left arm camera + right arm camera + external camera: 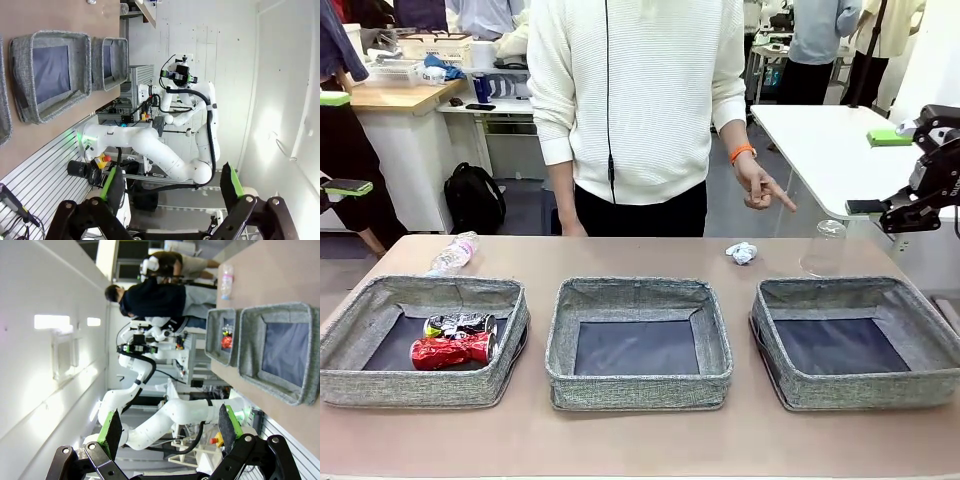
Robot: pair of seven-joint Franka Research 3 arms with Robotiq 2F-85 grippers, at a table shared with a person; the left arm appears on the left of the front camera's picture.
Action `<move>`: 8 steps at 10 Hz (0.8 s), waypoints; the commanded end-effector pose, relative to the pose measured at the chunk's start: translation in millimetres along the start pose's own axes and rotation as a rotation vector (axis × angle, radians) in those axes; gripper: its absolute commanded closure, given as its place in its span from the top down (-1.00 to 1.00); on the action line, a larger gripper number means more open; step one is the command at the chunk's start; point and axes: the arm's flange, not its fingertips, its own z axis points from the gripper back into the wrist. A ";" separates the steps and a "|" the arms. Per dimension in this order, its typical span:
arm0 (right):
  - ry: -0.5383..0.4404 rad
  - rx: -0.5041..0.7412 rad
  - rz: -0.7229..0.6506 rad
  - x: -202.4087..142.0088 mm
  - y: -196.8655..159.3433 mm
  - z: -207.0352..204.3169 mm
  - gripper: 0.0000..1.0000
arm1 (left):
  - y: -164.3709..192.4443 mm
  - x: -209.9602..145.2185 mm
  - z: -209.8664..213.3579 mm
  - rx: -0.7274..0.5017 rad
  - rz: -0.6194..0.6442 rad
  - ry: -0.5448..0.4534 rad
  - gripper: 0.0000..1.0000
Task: Sort the waste into the appropriate baskets.
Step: Pick up the waste item pointed out by the person.
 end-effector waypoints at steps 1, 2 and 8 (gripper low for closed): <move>-0.008 0.027 0.000 1.8 4.0 -1.5 1.00 | -2.3 1.3 0.2 -0.017 -0.021 0.006 1.00; -0.008 0.027 0.000 1.8 4.0 -1.5 1.00 | -2.3 1.3 0.2 -0.017 -0.021 0.006 1.00; -0.114 -0.492 0.147 10.8 -18.7 5.0 1.00 | -2.3 1.3 0.2 -0.017 -0.021 0.006 1.00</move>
